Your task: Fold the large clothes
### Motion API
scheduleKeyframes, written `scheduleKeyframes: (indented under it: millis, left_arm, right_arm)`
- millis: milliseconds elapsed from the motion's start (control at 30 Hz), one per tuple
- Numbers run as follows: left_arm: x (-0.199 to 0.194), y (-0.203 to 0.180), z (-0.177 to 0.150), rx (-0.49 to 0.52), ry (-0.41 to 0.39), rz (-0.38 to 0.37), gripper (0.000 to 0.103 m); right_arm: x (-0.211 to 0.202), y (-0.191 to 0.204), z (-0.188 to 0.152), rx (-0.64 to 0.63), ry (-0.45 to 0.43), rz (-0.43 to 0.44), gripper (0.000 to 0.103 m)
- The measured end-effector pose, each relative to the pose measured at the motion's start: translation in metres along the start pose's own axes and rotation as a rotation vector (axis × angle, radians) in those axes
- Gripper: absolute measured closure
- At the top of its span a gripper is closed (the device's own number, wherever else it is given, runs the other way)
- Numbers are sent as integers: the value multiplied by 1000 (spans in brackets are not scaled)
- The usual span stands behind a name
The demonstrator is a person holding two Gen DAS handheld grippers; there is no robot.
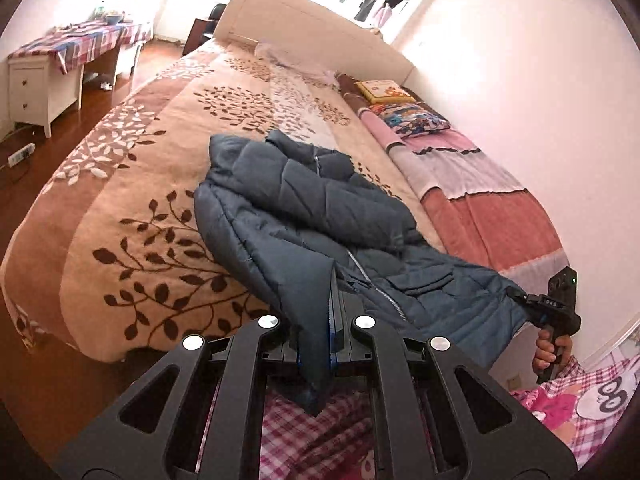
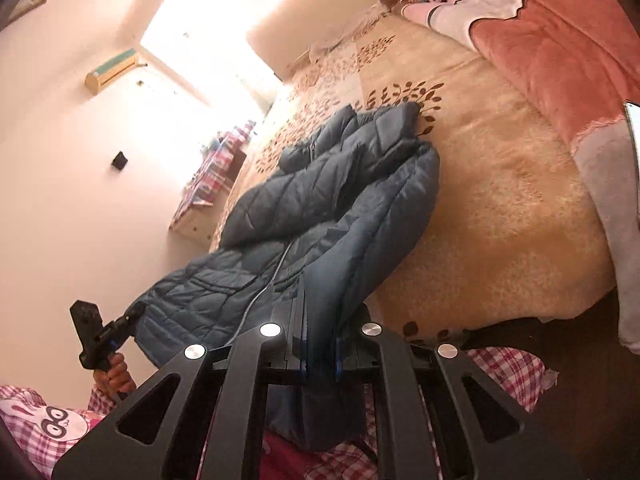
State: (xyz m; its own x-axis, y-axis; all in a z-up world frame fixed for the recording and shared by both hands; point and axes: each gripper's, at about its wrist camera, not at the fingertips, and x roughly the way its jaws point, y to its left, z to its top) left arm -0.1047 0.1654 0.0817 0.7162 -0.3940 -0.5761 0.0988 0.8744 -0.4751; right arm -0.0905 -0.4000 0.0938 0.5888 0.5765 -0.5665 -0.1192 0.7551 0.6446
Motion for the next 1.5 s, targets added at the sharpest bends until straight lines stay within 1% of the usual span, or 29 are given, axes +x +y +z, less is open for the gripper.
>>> scheduleKeyframes:
  millis: [200, 300, 367, 467, 633, 700, 767, 867, 933, 967, 1033, 1100, 1133, 1167, 1233, 1300, 1333, 1367, 1433, 1500]
  left_arm:
    - [-30, 6, -24, -21, 23, -17, 95]
    - [-49, 2, -31, -2, 0, -46, 95]
    - [-58, -3, -28, 21, -25, -56, 95]
    - [-58, -4, -19, 33, -50, -64, 95]
    - [-43, -1, 3, 8, -72, -76, 95]
    - [-37, -2, 18, 9, -89, -78, 95]
    - [-30, -3, 35, 2, -103, -78, 95]
    - [-14, 0, 64, -35, -124, -64, 94]
    - [-1, 2, 82, -58, -136, -48, 94]
    - [10, 4, 94, -59, -142, -33, 93]
    - [28, 5, 116, -58, -147, -9, 93]
    - [53, 11, 143, -74, -148, 30, 93]
    - [63, 14, 152, -86, -148, 43, 93]
    - [80, 21, 167, -117, -148, 56, 93]
    - [104, 32, 185, -153, -136, 70, 94]
    - [141, 50, 206, -215, -113, 90, 94]
    - [151, 55, 210, -228, -107, 98, 94]
    - [172, 65, 218, -255, -94, 113, 94]
    - [202, 78, 227, -280, -74, 142, 94]
    - [228, 89, 234, -288, -56, 164, 94]
  right_arm:
    - [-17, -4, -19, 56, -2, 3, 93]
    - [-32, 2, -27, 62, -11, 22, 93]
    - [-40, 7, -27, 54, -22, 43, 93]
    - [-47, 12, -23, 32, -41, 50, 93]
    - [-32, 6, -8, 81, -48, 57, 93]
    - [-26, 11, 8, 71, -55, 47, 93]
    - [-18, 16, 32, 48, -63, 46, 93]
    - [-1, 23, 70, 26, -67, 36, 93]
    - [17, 24, 101, 29, -73, 41, 93]
    - [24, 24, 112, 29, -75, 43, 93]
    - [49, 25, 145, 16, -83, 32, 93]
    - [69, 23, 169, 17, -87, 19, 93]
    - [86, 20, 187, 21, -90, 10, 93]
    - [97, 17, 197, 23, -93, 5, 93]
    - [126, 10, 222, 25, -98, -24, 93]
    - [160, 0, 245, 42, -83, -52, 93]
    - [178, -5, 255, 49, -71, -70, 93]
    - [192, -9, 261, 54, -61, -84, 93]
    - [222, -18, 275, 59, -41, -118, 93]
    - [255, -29, 285, 56, -12, -170, 93]
